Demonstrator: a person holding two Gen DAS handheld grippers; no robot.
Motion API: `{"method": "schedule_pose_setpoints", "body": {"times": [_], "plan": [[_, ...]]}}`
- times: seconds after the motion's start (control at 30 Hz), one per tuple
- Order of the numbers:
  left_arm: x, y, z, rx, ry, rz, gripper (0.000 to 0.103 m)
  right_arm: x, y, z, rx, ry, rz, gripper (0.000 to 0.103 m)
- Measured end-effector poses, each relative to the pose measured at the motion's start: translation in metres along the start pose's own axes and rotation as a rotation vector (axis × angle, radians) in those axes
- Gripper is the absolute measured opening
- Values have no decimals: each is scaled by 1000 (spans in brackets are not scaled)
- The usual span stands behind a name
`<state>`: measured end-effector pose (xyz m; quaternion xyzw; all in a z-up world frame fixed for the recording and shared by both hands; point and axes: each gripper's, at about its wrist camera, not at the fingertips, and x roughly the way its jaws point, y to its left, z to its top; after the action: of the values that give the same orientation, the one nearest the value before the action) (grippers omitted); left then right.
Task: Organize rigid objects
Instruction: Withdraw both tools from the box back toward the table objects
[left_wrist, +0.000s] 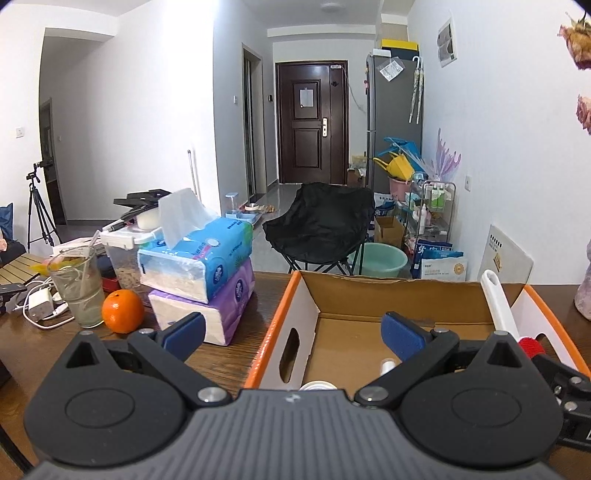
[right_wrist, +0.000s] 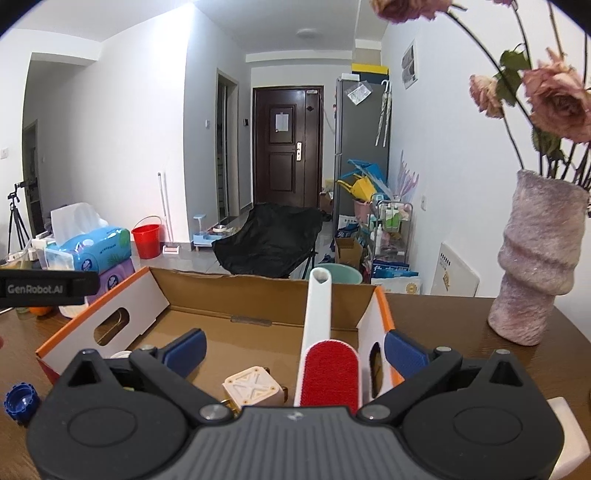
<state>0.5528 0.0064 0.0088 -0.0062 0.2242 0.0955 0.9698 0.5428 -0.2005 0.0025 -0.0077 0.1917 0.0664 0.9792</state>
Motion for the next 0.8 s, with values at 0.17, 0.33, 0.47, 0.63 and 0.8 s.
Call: {"method": "schedule_pose_setpoints", "body": {"times": [0.17,0.33,0.47,0.63,0.8], "plan": [[-16,9,-2,-8,-20,3,103,-19,-1,-3,-1,-21,-8,103],[-32,14,-6,-5,-32,6,103,-37,-3,-8,-6,-31,-11,103],[-44,19,-11,-3,-35,8,103,-50,-5,-12,-8,-31,-15,103],[-59,27,-18,-3,-32,12,103,-68,-6,-19,-17,-29,-20,103],[-74,35,-25,-4,-30,14,103,-86,-5,-28,-28,-21,-20,103]]}}
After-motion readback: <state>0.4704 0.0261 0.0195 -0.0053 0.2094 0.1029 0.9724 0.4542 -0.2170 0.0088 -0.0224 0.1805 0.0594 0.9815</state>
